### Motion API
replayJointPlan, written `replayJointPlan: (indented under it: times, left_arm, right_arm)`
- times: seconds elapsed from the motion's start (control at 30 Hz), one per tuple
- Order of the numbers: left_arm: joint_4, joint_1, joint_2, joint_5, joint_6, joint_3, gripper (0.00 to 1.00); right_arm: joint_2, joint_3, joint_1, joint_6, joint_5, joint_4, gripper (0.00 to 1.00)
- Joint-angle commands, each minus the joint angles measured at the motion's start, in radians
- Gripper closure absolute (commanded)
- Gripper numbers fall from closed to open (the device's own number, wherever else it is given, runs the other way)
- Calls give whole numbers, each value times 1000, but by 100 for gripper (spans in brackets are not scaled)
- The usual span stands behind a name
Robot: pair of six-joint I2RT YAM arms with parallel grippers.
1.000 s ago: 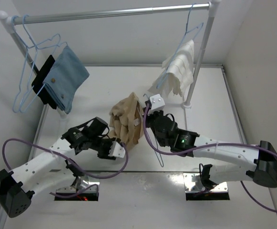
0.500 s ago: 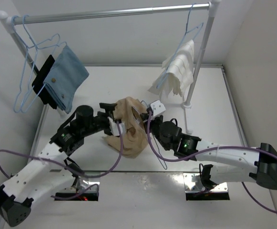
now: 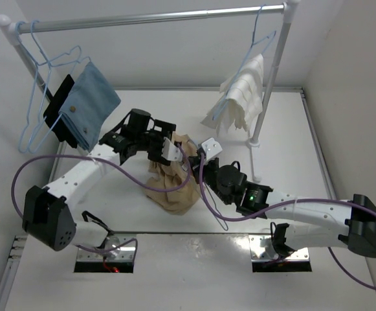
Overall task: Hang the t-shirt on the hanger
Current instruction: Place tshirt on hanger
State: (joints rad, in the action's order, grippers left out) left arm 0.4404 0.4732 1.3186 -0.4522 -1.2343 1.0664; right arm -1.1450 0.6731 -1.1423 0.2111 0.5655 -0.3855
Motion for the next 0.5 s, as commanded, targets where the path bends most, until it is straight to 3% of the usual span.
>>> replayJointPlan:
  times: [0.0, 0.1, 0.23, 0.33, 0.47]
  left_arm:
    - [67, -38, 54, -66, -146, 87, 8]
    - [76, -38, 102, -66, -182, 87, 12]
    - [145, -38, 134, -88, -234, 96, 37]
    - [230, -27, 145, -100, -278, 96, 45]
    - [287, -18, 156, -100, -263, 116, 81]
  right_arm:
    - [13, 22, -4, -4, -35, -62, 100]
    - [4, 31, -4, -4, -44, -62, 100]
    - [4, 31, -4, -4, -44, -72, 100]
    - [4, 31, -4, -15, -33, -72, 100]
    - [4, 31, -4, -15, -33, -72, 100]
